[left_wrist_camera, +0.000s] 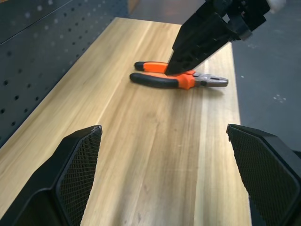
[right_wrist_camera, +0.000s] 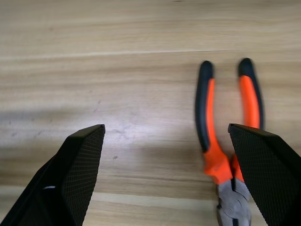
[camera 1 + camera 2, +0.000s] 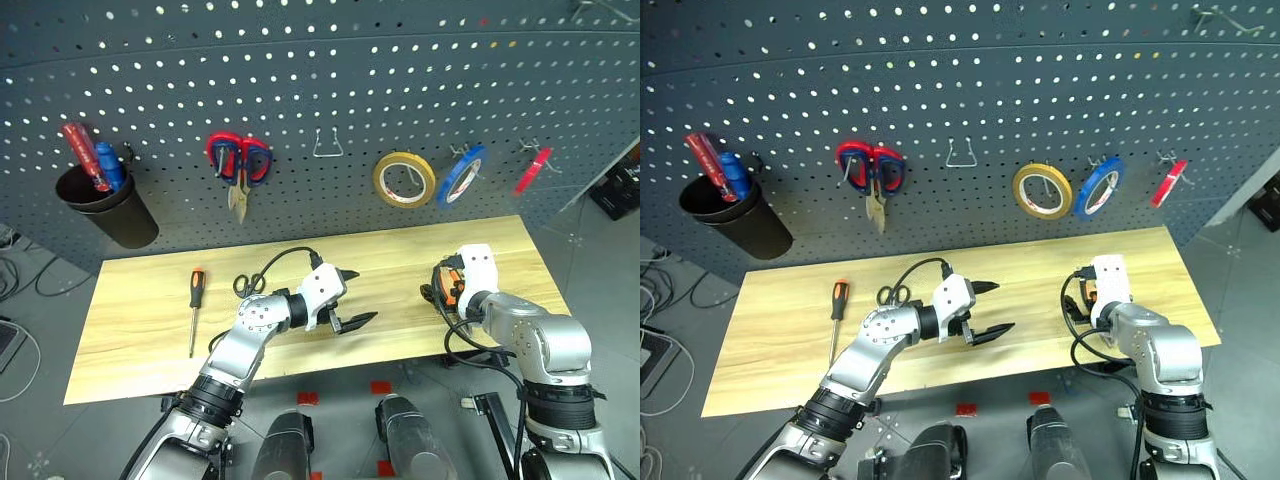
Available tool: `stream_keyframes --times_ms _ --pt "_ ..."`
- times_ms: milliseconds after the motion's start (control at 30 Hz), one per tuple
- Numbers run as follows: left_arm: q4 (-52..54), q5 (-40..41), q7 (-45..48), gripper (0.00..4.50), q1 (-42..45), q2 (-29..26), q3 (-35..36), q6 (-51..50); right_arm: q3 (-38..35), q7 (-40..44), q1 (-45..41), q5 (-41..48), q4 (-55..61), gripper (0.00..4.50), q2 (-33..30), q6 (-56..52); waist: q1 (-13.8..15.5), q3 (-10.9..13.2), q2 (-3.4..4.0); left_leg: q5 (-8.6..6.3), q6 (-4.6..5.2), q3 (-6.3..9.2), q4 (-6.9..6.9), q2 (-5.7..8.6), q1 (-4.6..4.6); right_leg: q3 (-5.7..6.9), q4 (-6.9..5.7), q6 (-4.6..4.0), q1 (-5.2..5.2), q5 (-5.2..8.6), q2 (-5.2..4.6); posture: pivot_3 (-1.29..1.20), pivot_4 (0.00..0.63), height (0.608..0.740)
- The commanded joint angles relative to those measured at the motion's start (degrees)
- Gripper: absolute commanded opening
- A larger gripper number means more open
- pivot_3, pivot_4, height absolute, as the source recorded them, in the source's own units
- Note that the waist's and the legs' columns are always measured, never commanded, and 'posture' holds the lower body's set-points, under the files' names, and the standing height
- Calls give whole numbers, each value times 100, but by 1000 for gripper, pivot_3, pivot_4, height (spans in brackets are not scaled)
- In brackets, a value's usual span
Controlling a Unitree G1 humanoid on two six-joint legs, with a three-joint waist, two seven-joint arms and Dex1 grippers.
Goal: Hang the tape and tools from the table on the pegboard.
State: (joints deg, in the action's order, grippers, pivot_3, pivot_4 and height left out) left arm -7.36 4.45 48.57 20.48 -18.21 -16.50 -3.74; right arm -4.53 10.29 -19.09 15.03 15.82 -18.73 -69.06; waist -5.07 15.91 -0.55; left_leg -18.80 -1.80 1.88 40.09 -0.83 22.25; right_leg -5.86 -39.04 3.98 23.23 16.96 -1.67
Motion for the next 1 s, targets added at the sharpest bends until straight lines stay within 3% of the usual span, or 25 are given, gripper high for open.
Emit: stream_keyframes --times_ms 33,433,1000 --pt "327 53 -106 4500 7 81 41 -36 143 157 6 -130 -83 4492 -290 260 27 44 -2 2 2 8 1 2 8 8 0 0 1 0 -2 -20 370 740" --pt "628 84 -176 4500 -101 117 7 -245 -113 138 -187 -121 -662 4492 -413 409 41 148 -12 20 2 53 3 6 48 44 4 0 14 0 -4 -3 371 740" --pt "237 23 -112 4500 558 611 -279 -215 -323 128 -242 -147 -1614 4492 -352 836 87 323 -39 32 1 68 1 11 59 56 4 0 19 0 -8 -7 402 740"
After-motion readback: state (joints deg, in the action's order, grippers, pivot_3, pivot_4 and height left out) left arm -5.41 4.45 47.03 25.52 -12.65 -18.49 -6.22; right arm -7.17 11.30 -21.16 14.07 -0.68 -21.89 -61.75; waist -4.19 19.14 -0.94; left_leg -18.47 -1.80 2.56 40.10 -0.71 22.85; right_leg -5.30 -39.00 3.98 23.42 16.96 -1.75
